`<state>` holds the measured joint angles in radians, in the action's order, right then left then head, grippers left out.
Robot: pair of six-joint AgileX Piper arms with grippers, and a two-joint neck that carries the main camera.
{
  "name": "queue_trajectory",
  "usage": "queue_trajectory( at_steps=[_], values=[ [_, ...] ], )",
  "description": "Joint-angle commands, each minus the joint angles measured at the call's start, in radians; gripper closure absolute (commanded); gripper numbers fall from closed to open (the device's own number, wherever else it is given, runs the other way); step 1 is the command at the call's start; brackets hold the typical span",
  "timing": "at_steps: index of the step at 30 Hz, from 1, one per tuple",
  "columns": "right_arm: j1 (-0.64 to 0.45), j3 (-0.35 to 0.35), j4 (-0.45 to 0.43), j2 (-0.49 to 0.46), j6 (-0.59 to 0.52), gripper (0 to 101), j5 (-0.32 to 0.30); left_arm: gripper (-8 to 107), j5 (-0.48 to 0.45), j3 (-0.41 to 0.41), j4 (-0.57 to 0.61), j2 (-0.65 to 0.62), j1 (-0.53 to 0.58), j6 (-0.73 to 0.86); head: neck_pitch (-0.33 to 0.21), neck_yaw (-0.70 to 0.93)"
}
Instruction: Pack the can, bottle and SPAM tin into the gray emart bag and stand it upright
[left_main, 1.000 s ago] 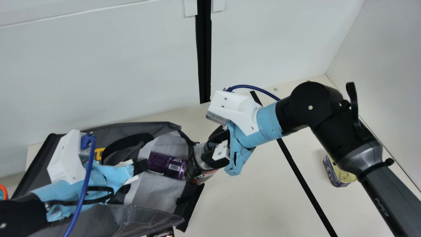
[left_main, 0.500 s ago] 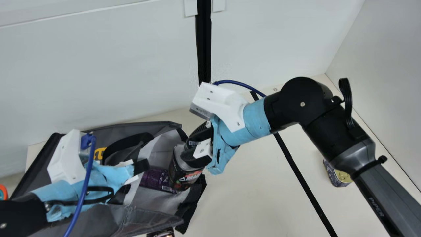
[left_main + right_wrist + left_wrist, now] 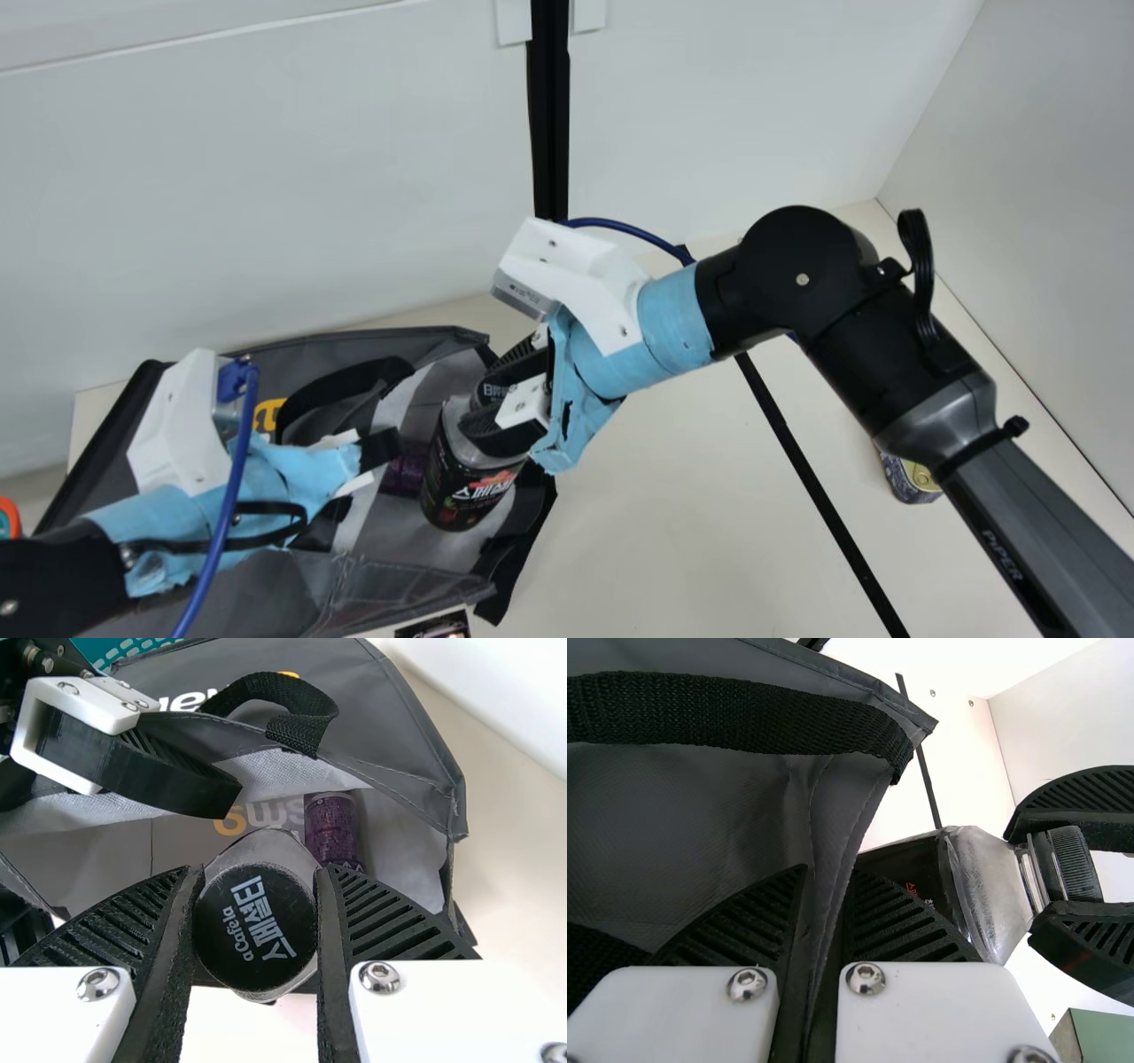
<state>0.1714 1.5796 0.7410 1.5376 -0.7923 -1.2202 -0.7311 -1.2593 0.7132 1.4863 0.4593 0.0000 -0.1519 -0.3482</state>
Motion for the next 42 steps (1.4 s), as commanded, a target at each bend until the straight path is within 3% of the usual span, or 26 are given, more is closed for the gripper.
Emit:
queue_trajectory(
  at_steps=[1,42],
  values=[
    [0.003,-0.001,0.006,0.003,0.002,101,0.000,107,0.000,0.000,0.000,0.000,0.000,0.000,-0.023,-0.001],
    [0.022,-0.073,0.113,0.107,0.040,101,0.000,107,0.000,0.000,0.000,0.000,0.000,0.000,-0.023,-0.001]
  ],
)
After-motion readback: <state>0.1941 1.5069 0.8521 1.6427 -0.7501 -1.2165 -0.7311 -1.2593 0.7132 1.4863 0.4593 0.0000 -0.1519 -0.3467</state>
